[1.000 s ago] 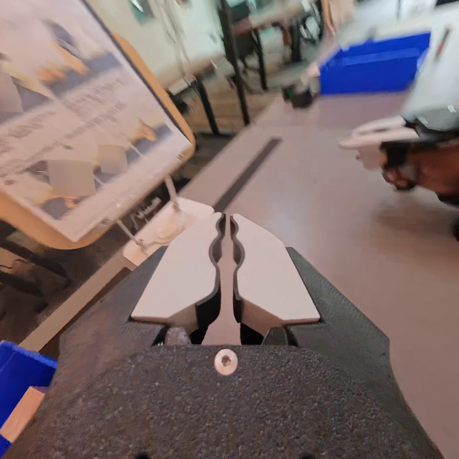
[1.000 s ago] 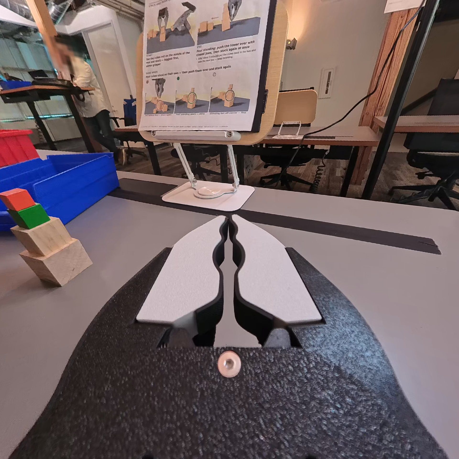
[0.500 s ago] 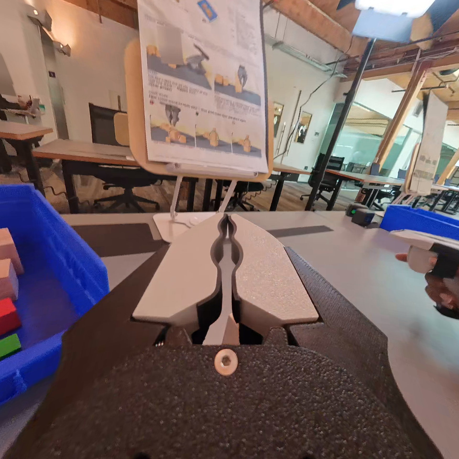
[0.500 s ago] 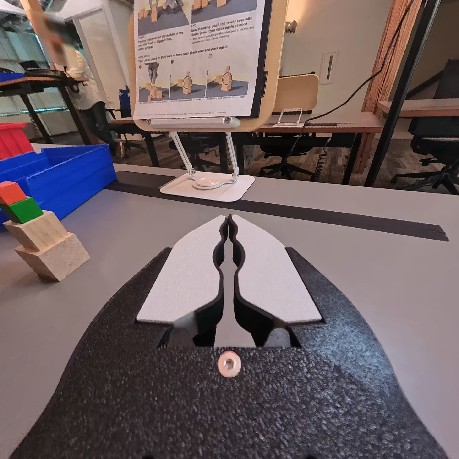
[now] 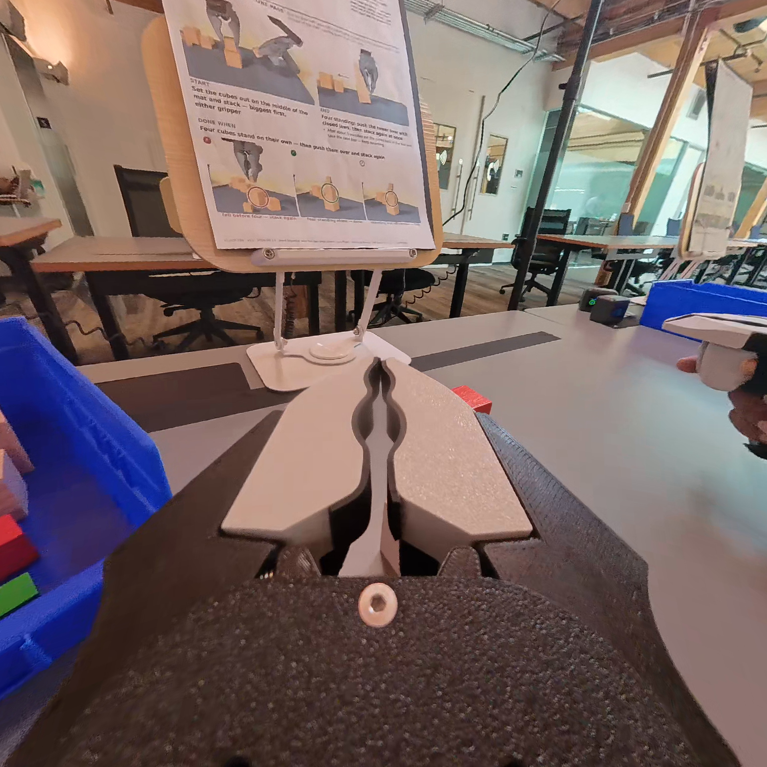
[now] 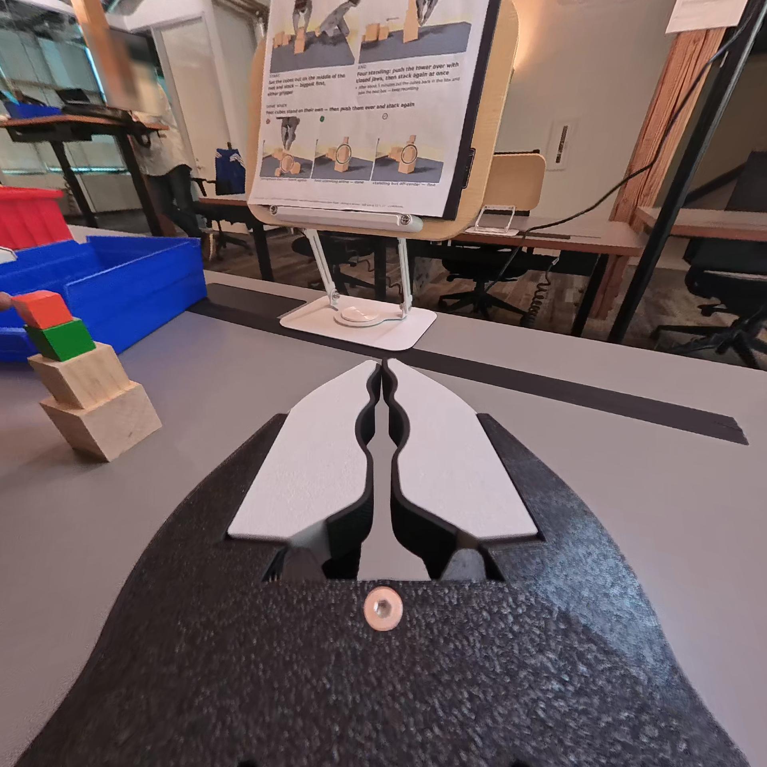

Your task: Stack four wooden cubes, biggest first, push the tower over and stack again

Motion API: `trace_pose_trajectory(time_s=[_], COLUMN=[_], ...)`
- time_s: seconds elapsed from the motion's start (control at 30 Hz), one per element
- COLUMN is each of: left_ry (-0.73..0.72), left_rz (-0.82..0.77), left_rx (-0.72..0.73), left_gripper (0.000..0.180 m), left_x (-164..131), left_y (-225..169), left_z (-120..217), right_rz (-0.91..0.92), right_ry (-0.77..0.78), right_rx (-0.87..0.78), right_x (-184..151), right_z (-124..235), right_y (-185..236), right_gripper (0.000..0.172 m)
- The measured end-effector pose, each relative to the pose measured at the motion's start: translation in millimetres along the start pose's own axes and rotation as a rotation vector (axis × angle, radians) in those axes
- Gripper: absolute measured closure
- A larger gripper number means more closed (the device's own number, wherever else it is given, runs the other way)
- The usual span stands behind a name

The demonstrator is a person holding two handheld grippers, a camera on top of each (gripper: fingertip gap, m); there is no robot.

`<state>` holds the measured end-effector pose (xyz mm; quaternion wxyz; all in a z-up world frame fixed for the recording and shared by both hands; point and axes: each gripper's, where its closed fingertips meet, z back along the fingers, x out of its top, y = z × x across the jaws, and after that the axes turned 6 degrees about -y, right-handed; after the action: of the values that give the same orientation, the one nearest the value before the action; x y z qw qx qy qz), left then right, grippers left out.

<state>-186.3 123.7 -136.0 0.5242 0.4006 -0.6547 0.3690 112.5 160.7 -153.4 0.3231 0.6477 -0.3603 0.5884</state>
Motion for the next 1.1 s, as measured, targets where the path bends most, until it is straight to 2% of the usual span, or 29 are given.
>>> trace_pose_trajectory(time_s=[0.2,0.37,0.57,0.67,0.77,0.83,1.0,1.1], left_ry=[0.022,0.043,0.028,0.009,0.013,0.037,0.195,0.339], left_rz=[0.044,0.020,0.032,0.068,0.069,0.043,-0.006,-0.001], left_rx=[0.021,0.016,0.056,0.098,0.102,0.127,0.339,0.316], left_gripper=[0.180,0.180,0.180,0.180,0.180,0.180,0.180,0.180], left_x=[-7.0,-10.3,-6.0,-2.2,-0.2,-2.4,-27.8,-62.9], left_y=[9.1,12.9,28.0,38.7,40.6,43.5,67.5,52.6], left_z=[2.6,1.4,4.7,7.7,9.3,10.4,20.1,16.3], right_rz=[0.008,0.041,0.050,0.019,0.075,0.109,0.130,0.155], right_ry=[-0.038,-0.027,0.038,0.090,0.097,0.083,0.029,-0.016], right_rx=[0.000,0.112,0.295,0.367,0.452,0.466,0.318,0.182], right_x=[9.4,4.9,-10.5,-17.3,-18.7,-17.9,-8.1,6.3], right_z=[2.3,-0.7,-5.4,-9.5,-9.1,-10.0,-13.0,-10.7], right_y=[1.6,26.7,83.2,126.3,175.2,188.8,153.8,118.9], right_gripper=[0.172,0.172,0.172,0.172,0.172,0.172,0.172,0.172])
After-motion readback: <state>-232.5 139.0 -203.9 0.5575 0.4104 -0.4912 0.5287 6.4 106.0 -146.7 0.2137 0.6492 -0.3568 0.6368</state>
